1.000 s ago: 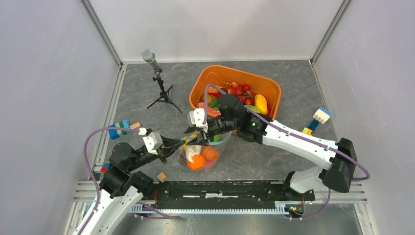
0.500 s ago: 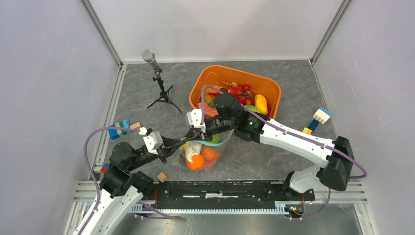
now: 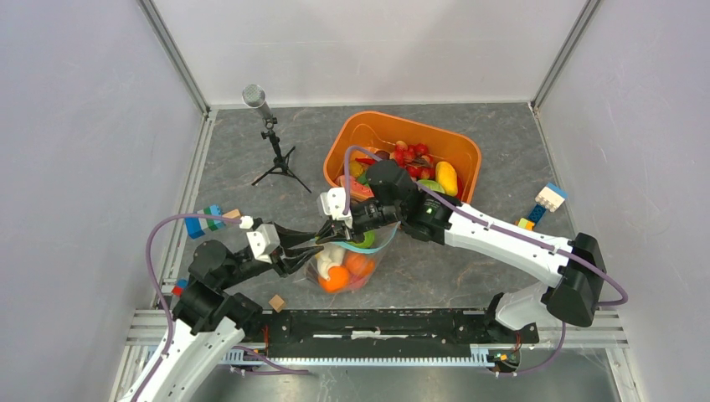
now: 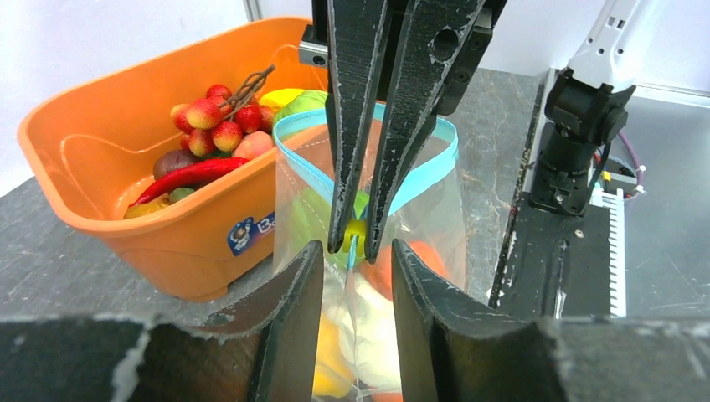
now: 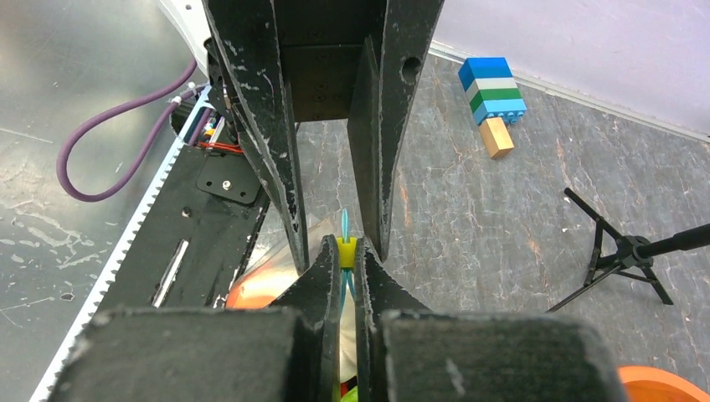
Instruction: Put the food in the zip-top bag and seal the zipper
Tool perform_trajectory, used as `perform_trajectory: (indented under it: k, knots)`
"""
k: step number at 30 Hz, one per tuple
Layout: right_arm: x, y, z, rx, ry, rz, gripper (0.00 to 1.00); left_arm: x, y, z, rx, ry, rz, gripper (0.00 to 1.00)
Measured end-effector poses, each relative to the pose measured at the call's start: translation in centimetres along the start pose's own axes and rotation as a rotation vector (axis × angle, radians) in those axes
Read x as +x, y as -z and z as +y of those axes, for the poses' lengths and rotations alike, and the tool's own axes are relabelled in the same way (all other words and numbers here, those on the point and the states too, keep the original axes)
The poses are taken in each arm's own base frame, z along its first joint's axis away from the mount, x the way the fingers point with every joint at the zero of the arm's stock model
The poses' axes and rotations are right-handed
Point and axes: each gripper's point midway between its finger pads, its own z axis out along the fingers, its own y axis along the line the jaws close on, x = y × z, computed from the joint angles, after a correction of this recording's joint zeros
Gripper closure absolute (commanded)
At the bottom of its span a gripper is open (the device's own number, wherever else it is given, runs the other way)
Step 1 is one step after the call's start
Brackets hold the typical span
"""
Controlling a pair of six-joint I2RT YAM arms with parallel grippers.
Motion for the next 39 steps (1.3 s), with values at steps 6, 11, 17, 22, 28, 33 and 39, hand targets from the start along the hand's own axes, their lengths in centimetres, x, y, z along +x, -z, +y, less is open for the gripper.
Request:
perform_trajectory:
  k: [6,11,17,22,28,33,39]
  knots:
    - [0.1,0.0,0.0,-0.001,0.000,0.004,1.00,1.3,-0.6,-0.1,0.027,0.036,0.055,0.57]
    - [0.2,0.0,0.1,-0.004,-0.003,0.009,1.00,1.8,-0.7,-0.2,0.041,0.046,0.084,0.72]
    - [0.4,0.1,-0.1,0.007,0.003,0.015,1.00,2.1,-0.8,-0.2,0.052,0.039,0.097,0.98]
    - [0.6,0.2,-0.2,0.012,0.003,0.024,1.00,2.4,-0.7,0.0,0.039,0.041,0.112,0.98]
    - [0.5,0.1,0.1,0.006,0.031,0.033,1.00,2.1,0.1,0.6,-0.024,0.012,0.100,0.98]
    - [0.6,0.6,0.0,0.023,0.059,0.057,1.00,1.7,0.5,0.6,-0.034,-0.005,0.084,0.98]
    - [1.1,1.1,-0.3,0.054,0.070,0.091,1.00,1.6,0.6,0.5,-0.035,-0.015,0.080,0.98]
